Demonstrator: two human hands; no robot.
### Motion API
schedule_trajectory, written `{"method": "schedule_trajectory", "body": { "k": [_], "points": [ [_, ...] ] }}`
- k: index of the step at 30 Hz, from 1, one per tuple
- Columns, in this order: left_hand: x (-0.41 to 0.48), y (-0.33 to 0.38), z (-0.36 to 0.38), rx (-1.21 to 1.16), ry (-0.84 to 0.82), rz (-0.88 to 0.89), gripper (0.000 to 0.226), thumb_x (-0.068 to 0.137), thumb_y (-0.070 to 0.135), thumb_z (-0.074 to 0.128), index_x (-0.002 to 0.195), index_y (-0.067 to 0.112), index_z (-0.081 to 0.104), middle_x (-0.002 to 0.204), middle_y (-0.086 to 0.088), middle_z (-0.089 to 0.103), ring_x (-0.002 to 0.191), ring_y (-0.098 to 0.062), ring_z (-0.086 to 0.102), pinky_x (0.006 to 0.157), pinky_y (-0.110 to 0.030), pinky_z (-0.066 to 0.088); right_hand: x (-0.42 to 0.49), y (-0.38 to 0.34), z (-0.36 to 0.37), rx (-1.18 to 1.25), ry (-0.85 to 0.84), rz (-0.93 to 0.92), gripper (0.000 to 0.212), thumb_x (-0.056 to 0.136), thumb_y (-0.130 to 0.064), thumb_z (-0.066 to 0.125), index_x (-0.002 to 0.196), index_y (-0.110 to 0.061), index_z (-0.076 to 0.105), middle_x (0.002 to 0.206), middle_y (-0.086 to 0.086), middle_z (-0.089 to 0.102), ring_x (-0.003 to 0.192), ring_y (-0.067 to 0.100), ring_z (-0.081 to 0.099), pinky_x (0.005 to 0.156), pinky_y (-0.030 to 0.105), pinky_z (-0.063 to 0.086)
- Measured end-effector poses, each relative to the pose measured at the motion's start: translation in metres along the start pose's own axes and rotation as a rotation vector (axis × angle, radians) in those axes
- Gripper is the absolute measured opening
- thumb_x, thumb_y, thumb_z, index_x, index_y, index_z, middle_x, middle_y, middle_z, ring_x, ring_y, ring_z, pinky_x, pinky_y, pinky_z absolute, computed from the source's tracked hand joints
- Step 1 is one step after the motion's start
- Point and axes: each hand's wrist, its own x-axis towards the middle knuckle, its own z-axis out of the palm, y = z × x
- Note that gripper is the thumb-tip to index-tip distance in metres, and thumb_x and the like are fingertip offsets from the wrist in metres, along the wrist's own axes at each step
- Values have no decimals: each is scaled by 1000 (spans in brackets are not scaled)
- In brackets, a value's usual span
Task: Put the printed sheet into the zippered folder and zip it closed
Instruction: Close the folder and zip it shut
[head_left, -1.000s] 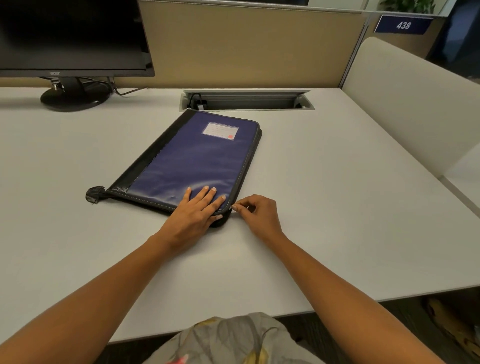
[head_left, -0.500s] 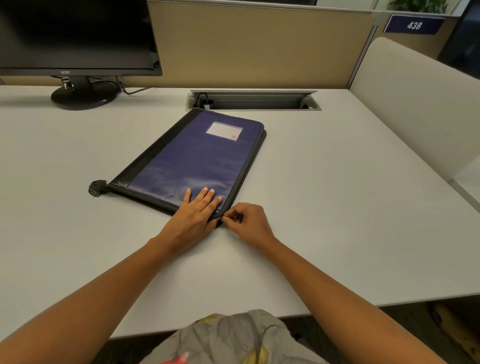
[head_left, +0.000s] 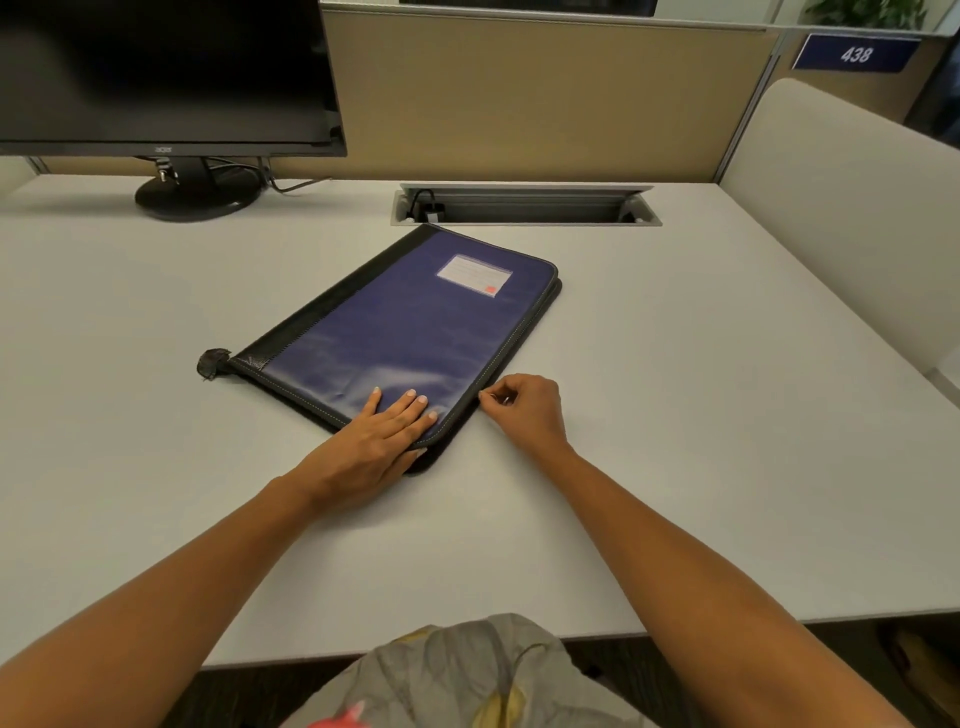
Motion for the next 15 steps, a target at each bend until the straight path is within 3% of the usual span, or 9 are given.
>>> {"method": "schedule_trajectory", "body": {
  "k": [3, 5, 7, 10, 12, 15],
  "points": [
    [-9, -8, 0, -44, 42, 9, 51, 100, 37, 8, 131, 8, 34, 129, -17, 57, 124, -30, 47, 114, -38, 13, 4, 0, 0, 2, -8, 10, 11, 77, -17, 68, 73, -8, 72, 72, 7, 70, 60, 10, 54, 64, 28, 48],
    [-12, -11, 0, -51, 51, 4, 51, 100, 38, 9, 130, 7, 37, 127, -17, 58, 123, -29, 48, 109, -45, 25, 3, -1, 2, -8, -20, 5, 11, 77, -18, 68, 72, -9, 71, 71, 6, 70, 60, 10, 54, 63, 26, 47],
    [-13, -10, -1, -83, 66, -5, 52, 99, 37, 18, 124, 4, 49, 121, -18, 62, 114, -35, 56, 92, -60, 37, 1, -3, 3, -19, -39, 5, 12, 78, -20, 68, 72, -10, 71, 72, 5, 70, 62, 11, 55, 62, 26, 46],
    [-14, -8, -6, -89, 103, -66, 48, 77, 29, 40, 105, -2, 65, 111, -18, 68, 105, -37, 63, 85, -64, 42, -5, -6, 7, -28, -58, 5, 13, 79, -22, 67, 75, -10, 72, 75, 6, 71, 64, 12, 57, 64, 28, 48],
    [-15, -5, -8, -116, 90, -110, 52, 68, 30, 41, 101, -4, 63, 109, -18, 68, 107, -38, 62, 85, -67, 43, -9, -9, 10, -23, -61, 10, 14, 79, -23, 66, 77, -10, 72, 76, 7, 72, 64, 12, 57, 63, 27, 47],
    [-14, 1, -14, -170, 53, -206, 56, 67, 35, 34, 103, -3, 56, 110, -18, 65, 116, -37, 56, 99, -67, 31, -16, -13, 15, -14, -60, 10, 14, 80, -22, 66, 77, -9, 72, 76, 8, 72, 64, 12, 56, 63, 25, 43]
  ]
}}
